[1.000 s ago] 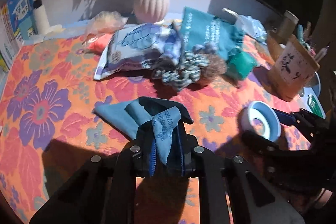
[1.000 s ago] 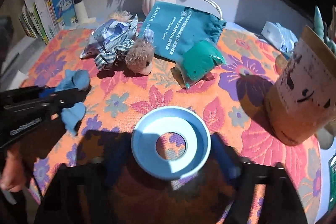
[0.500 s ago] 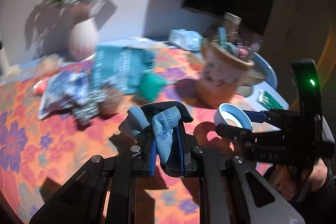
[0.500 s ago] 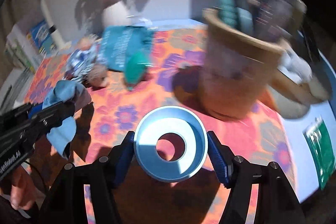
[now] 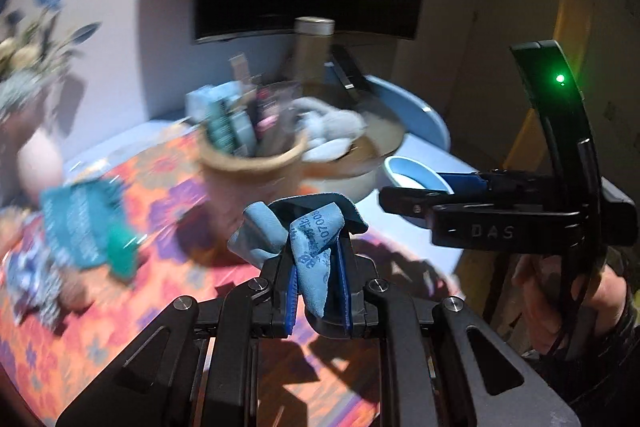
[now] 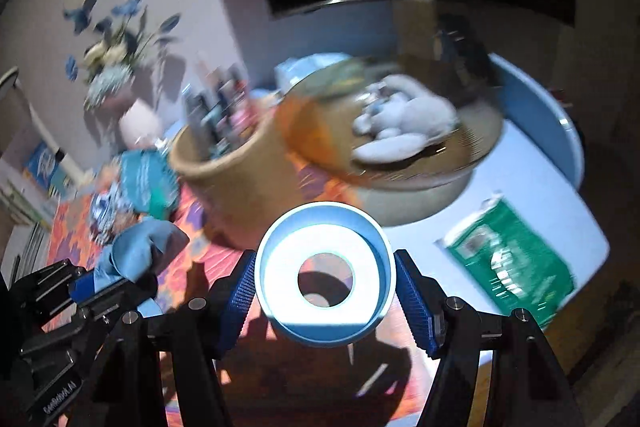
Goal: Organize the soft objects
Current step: 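Carry the glove and tape roll to the glass plate and release both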
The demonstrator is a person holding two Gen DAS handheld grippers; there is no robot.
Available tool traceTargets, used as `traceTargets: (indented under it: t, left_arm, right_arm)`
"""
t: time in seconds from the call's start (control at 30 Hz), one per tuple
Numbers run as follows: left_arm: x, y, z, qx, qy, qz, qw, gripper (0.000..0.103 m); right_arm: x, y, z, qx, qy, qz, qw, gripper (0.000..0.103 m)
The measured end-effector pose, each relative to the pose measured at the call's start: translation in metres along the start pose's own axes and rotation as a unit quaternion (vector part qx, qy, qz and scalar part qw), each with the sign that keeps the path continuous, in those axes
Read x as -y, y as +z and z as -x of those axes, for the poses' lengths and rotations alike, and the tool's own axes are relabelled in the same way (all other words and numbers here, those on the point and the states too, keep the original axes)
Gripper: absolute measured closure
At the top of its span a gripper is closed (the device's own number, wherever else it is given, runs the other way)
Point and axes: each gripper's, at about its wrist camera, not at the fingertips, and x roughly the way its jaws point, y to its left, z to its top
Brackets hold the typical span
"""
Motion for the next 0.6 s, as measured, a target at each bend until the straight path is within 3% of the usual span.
traceTargets:
  t: [0.3,0.6]
  left_arm:
    - [0.047,0.059,-0.038,0.012,-0.024,-0.033,0.9991,0.090]
    - [0.049,0.118,-0.088,-0.003,0.055,0.006,0.9985,0.090]
  right_arm:
    - [0.059,0.041,0.015,0.043,-0.021,-0.048,0.998,0.037]
    - [0.081,0.101,-0.005,0.062,-0.004,-0.079,0.995,0.037]
